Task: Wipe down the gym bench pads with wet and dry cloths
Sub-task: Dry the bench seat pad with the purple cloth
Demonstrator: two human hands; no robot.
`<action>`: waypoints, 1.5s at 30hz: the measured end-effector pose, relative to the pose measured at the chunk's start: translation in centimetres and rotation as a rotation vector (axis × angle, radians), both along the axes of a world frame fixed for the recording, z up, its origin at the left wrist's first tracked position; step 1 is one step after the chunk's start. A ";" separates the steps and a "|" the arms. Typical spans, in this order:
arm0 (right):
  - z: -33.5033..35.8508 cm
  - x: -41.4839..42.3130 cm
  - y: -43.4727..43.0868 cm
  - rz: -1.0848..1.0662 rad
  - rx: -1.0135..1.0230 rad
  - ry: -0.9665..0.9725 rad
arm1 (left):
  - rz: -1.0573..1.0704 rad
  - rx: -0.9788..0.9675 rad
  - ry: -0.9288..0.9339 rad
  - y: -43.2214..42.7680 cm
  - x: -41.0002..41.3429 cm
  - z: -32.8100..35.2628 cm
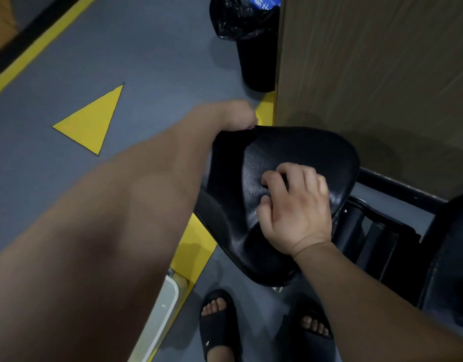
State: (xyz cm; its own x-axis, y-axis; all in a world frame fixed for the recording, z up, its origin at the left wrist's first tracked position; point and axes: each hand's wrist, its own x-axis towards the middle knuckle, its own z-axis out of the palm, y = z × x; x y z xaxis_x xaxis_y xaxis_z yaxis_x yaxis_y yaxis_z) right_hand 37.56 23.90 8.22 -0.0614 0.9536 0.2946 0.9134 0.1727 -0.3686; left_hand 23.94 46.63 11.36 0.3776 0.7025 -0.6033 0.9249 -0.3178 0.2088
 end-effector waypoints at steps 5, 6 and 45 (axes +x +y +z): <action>-0.1 0.1 0.0 0.005 -0.001 -0.002 | 0.180 -0.125 -0.276 -0.6 3.5 0.3; -0.2 0.1 0.0 0.007 0.002 0.004 | 0.166 -0.159 -0.348 -0.6 2.9 0.5; 0.4 0.0 -0.1 0.003 -0.044 0.009 | -0.236 -0.144 -0.472 -3.8 7.9 1.3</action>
State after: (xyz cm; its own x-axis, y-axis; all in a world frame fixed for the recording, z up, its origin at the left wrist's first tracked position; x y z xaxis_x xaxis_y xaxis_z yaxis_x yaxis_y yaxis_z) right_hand 37.60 23.83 8.63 -0.0624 0.9653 0.2534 0.9096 0.1595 -0.3837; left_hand 31.81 42.85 12.62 0.7682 0.4886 -0.4137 0.6270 -0.4434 0.6405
